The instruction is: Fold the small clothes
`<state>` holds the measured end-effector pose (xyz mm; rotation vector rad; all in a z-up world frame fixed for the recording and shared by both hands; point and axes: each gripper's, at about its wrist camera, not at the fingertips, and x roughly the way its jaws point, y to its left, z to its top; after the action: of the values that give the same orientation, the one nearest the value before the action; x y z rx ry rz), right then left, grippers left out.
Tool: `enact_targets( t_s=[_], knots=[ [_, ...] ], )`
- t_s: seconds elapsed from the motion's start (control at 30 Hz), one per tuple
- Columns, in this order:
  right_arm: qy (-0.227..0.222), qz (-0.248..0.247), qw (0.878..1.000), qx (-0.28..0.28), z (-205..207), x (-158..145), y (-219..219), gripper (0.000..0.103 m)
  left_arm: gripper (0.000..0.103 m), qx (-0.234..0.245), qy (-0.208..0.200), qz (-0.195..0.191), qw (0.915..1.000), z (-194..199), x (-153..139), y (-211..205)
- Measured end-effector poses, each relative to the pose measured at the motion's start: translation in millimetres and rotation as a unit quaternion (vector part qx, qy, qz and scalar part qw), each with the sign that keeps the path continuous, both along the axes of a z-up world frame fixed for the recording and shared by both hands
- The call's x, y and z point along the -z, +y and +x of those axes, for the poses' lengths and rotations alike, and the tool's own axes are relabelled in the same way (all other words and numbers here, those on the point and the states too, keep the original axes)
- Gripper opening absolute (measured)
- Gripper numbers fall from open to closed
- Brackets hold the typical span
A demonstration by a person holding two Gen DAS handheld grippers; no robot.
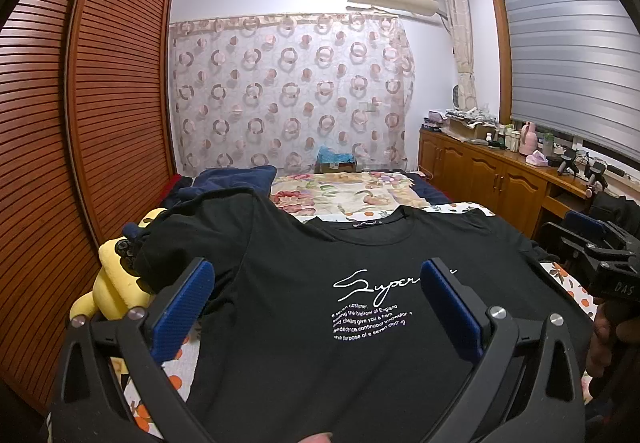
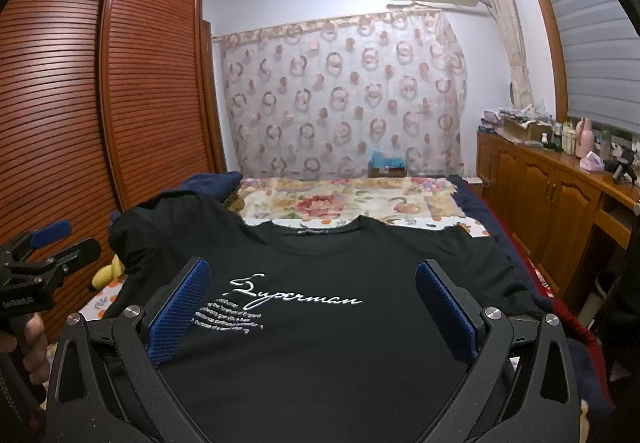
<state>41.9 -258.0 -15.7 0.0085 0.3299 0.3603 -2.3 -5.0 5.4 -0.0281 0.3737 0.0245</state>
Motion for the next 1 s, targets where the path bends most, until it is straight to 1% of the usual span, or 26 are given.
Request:
enact_targets(
  t_s=[0.17,0.2,0.23,0.33,0.4,0.6,0.8,1.0],
  knots=[
    [0.001,-0.001,1.0,-0.002,-0.9,-1.6,3.8,0.103,0.103,0.001,0.0,0.0,1.0,-0.3,-0.3,-0.4],
    [0.002,-0.002,1.0,-0.003,0.1,-0.6,4.9,0.103,0.103,0.001,0.001,-0.001,1.0,-2.0,-7.7,-1.5],
    [0.003,-0.001,1.0,-0.005,2.0,-1.9,5.5,0.103,0.103,0.0,0.004,-0.002,1.0,-1.6,-8.8,-1.3],
    [0.007,0.0,1.0,-0.007,3.4,5.8,8.3,0.103,0.103,-0.002,0.012,-0.007,0.9999,1.0,-10.4,1.7],
    [0.01,0.001,1.0,-0.009,3.1,5.4,8.4,0.103,0.103,-0.004,0.015,-0.008,0.9999,2.7,-10.1,3.5],
    [0.015,0.001,1.0,-0.017,8.1,11.5,11.4,0.103,0.103,-0.011,0.021,-0.01,0.9997,9.7,3.7,18.3],
    [0.023,0.001,0.998,-0.05,22.5,18.0,28.2,0.103,0.103,-0.014,0.031,-0.011,0.9994,20.2,8.7,34.3],
    [0.028,-0.005,0.996,-0.084,31.7,23.7,48.3,0.103,0.103,-0.018,0.04,-0.01,0.999,26.7,13.9,66.1]
  ],
)
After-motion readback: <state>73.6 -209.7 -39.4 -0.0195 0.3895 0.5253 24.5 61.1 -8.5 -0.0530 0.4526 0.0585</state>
